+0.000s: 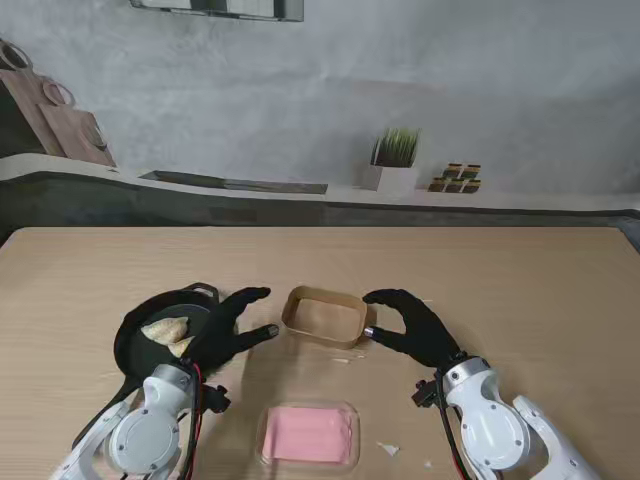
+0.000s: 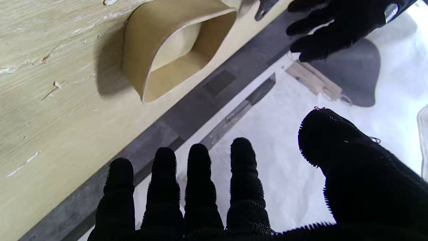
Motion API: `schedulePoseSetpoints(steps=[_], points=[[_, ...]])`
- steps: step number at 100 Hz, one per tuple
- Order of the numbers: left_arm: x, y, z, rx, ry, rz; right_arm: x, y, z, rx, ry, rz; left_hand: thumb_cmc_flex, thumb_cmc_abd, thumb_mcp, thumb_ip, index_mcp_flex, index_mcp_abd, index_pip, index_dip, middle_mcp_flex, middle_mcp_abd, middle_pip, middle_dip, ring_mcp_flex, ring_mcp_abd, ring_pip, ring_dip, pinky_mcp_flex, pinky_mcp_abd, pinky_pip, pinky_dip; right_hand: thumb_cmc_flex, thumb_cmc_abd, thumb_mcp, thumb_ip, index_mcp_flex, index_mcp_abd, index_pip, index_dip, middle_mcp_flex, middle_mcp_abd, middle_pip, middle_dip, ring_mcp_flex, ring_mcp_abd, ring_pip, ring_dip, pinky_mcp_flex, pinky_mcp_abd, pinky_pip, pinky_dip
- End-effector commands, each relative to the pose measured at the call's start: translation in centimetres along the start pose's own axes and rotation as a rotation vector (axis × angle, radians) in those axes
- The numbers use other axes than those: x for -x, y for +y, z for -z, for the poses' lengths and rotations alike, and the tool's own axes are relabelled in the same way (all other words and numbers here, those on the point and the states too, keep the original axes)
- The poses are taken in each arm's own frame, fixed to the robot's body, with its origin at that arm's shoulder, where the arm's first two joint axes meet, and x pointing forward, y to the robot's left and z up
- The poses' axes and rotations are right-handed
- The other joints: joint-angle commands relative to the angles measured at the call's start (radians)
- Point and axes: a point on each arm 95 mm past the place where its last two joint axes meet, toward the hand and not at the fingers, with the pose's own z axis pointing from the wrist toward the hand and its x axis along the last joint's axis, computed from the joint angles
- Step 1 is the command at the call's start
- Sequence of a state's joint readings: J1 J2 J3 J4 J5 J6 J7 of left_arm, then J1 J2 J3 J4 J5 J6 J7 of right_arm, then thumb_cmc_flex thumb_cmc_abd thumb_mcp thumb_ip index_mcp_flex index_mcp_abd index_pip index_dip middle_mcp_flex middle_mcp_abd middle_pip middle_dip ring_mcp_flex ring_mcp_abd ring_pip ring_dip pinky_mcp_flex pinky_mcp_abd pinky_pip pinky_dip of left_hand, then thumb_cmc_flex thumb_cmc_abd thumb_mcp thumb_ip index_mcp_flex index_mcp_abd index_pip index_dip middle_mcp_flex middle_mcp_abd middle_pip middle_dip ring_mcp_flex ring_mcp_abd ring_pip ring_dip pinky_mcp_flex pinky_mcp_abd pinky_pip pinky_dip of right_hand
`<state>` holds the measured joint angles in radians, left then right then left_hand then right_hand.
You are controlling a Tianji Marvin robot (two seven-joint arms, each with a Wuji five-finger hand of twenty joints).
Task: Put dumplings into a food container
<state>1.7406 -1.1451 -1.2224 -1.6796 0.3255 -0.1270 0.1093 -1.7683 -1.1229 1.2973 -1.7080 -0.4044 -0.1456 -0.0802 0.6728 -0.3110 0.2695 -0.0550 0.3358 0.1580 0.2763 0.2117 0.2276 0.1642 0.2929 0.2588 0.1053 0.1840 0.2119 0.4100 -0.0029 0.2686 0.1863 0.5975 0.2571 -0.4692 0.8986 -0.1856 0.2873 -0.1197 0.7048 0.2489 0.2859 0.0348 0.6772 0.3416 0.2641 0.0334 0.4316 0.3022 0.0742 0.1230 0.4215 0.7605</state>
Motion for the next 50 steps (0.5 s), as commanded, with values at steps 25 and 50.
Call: schedulePoseSetpoints(steps=[25,50], points=[[-0.5,0.0,0.2,0.006,0.014,-0.01,-0.3,-0.5,0.3,0.002,-0.003,-0.012,-0.038,-0.029,0.055,0.035,-0.009,-0.009,0.008,0.005,-0.006,-0.013,0.018,0.008,-0.024,-0.023,0.009,0.004,-0.009,0.005,-0.032,-0.015,-0.018,0.0,-0.015,0.06,-0.014,-0.02,0.013,-0.009,-0.032,-0.015,0.012,-0.004,-0.034,-0.028,0.004,-0.002,-0.012,-0.033,-0.011,0.003],[-1.2,-2.8,1.3,-0.064,-0.069,-0.187,-0.5,-0.1,0.6,0.03,0.0,-0.028,-0.017,-0.076,0.133,0.027,0.111,0.056,0.044,0.034,0.148,0.031,0.137,0.163,0.103,0.04,0.235,0.191,0.049,-0.028,0.329,0.238,-0.016,-0.001,-0.01,0.06,-0.006,-0.016,0.016,-0.009,-0.025,-0.008,0.015,-0.003,-0.029,-0.021,0.008,-0.001,-0.008,-0.029,-0.009,0.004]])
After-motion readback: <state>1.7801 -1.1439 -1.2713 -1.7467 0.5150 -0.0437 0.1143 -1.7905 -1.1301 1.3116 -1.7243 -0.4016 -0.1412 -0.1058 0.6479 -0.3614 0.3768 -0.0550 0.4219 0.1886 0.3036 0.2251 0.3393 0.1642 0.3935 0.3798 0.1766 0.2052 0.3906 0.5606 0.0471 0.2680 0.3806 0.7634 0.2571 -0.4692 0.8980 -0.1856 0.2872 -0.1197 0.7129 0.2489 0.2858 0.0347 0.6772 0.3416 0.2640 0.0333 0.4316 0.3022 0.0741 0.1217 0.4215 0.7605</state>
